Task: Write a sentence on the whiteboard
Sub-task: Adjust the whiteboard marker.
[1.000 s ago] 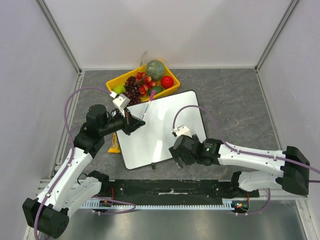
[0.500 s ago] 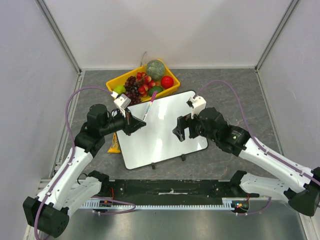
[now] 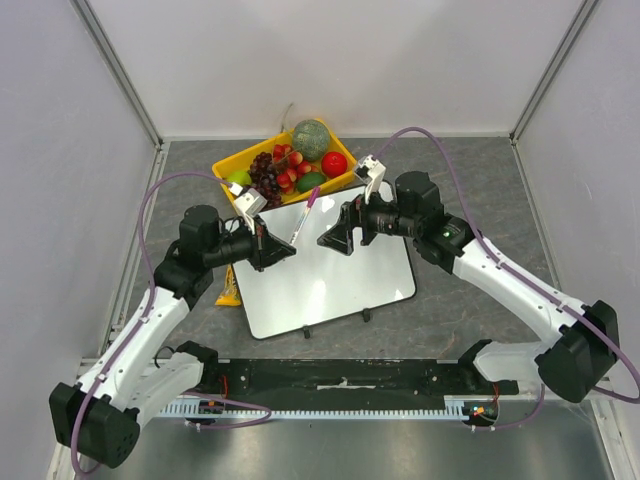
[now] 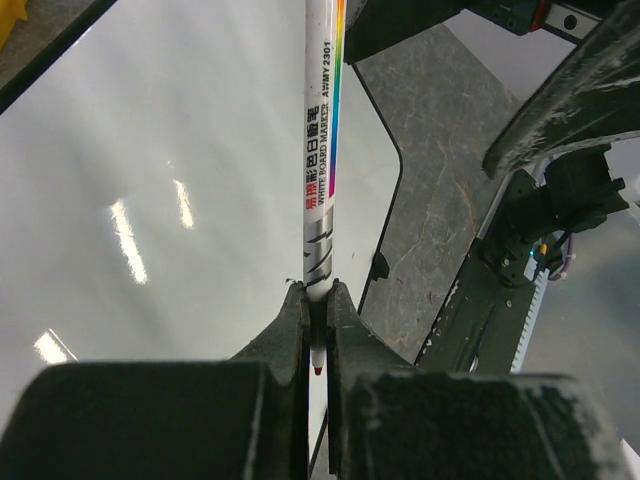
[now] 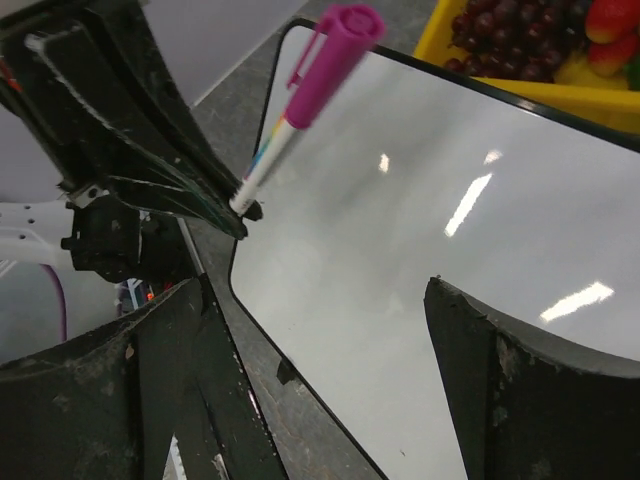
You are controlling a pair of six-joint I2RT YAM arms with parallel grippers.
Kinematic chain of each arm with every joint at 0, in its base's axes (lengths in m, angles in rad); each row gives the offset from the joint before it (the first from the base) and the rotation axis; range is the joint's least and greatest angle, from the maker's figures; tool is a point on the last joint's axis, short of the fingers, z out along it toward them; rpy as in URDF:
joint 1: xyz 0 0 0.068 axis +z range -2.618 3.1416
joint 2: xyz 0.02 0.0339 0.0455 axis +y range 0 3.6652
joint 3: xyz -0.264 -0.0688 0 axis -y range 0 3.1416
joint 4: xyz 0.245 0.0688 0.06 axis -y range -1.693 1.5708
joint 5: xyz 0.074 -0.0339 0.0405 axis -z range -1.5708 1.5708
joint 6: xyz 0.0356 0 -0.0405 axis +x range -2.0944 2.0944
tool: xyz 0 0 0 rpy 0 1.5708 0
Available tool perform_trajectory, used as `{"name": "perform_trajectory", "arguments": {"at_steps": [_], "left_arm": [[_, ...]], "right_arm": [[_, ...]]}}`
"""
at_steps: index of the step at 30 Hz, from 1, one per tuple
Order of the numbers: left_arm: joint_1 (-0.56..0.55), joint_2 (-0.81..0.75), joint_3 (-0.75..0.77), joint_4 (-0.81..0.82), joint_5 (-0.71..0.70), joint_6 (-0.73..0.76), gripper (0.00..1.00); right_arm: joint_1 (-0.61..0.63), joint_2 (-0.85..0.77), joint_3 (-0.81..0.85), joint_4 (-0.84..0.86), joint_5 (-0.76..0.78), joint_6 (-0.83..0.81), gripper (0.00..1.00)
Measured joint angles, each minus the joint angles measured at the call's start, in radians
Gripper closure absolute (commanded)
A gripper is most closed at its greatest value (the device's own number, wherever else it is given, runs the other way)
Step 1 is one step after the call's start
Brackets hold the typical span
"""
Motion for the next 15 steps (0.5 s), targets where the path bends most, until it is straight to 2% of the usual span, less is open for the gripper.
{"name": "perform_trajectory", "arguments": {"at_steps": [7, 15], "left_arm": [[0.002, 0.031, 0.003, 0.005, 0.051, 0.0, 0.98], [0.006, 0.028, 0.003, 0.019, 0.08, 0.0, 0.98]], "right_arm": [[0.0, 0.017, 0.006, 0.11, -0.151, -0.006, 0.1], [0.0, 0.11, 0.038, 0.173, -0.23, 0.035, 0.21]]}}
